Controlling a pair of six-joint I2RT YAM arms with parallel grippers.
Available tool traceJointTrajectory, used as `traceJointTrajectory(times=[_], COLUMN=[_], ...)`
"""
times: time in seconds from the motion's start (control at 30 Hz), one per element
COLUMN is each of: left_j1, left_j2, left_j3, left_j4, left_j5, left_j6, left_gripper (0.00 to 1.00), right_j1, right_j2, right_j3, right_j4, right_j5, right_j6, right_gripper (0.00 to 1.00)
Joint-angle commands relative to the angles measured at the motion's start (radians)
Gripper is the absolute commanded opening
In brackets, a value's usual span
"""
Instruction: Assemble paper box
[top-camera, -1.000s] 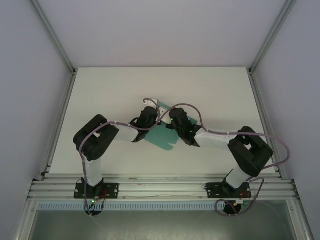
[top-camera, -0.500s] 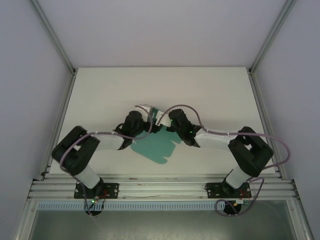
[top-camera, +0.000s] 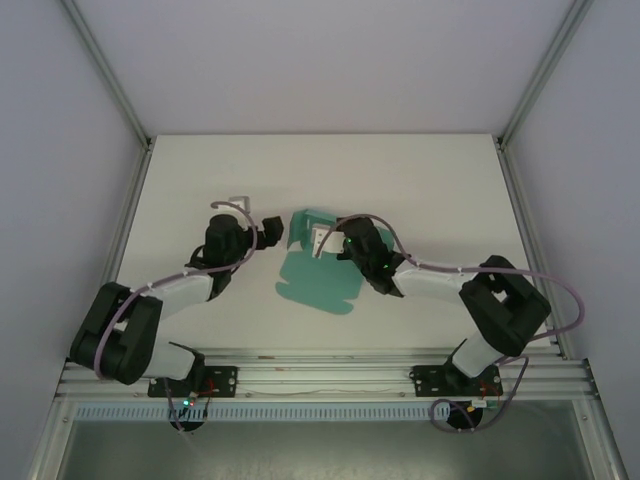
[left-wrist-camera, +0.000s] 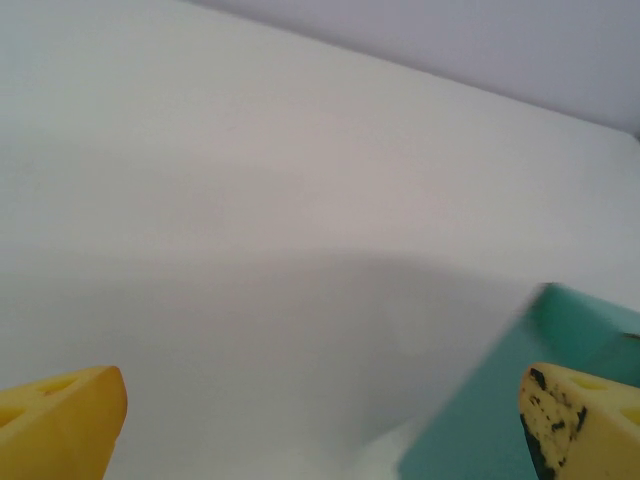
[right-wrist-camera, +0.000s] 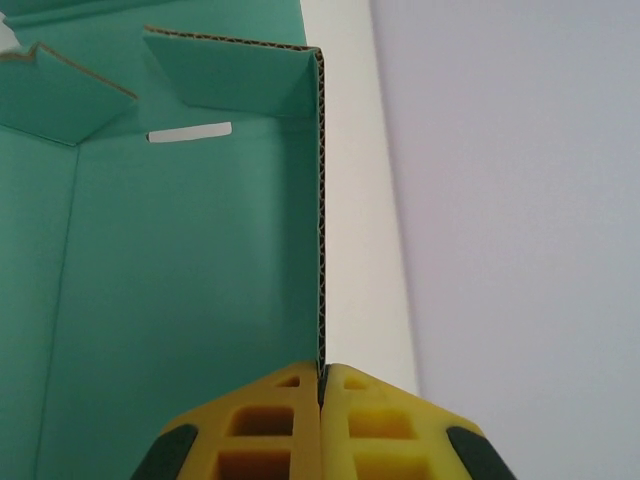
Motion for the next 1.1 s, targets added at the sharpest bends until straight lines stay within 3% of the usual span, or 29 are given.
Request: traceJointTrajectory(times=[0.0, 0.07, 0.23, 0.3, 0.47, 0.73, 0.97, 1.07], left_j1=[0.048, 0.051, 0.05, 0.039, -0.045, -0.083, -0.11, -0.111], left_j2=[0.057, 0.103, 0.207, 0.243, 0.283, 0.321, 0.408, 0.44], left_j3=[-0.001, 0.013, 0.056, 0.092, 0.148, 0.177, 0.261, 0.31], left_j4=[0.082, 0.123, 0.206, 0.196, 0.111, 0.049, 0.02, 0.003], left_j5=[0.065, 0.11, 0.245, 0.297, 0.258, 0.177, 0.223, 0.239], left_j6=[-0.099, -0.065, -0.015, 0.017, 0.132, 0.204, 0.258, 0.266], left_gripper=[1.0, 1.0, 1.0, 0.95, 0.83, 0.67, 0.51, 0.37], right_j1=[-0.004, -0.005, -0.004, -0.005, -0.006, -0.006, -0.006, -0.007], right_j2=[0.043, 0.084, 0.143, 0.169, 0.216, 0.178, 0.147, 0.133], right_j3=[-0.014, -0.03, -0.028, -0.032, -0.054, -0.064, -0.047, -0.027], right_j4=[0.156, 0.269, 0.348, 0.396, 0.531, 0.447, 0.345, 0.226], right_j5=[-0.017, -0.031, -0.053, -0.07, -0.121, -0.141, -0.168, -0.18], right_j6=[-0.23, -0.309, -0.405, -0.432, -0.445, -0.393, -0.312, -0.273], right_gripper=[0.0, 0.0, 0.0, 0.0, 0.0, 0.0, 0.0, 0.0])
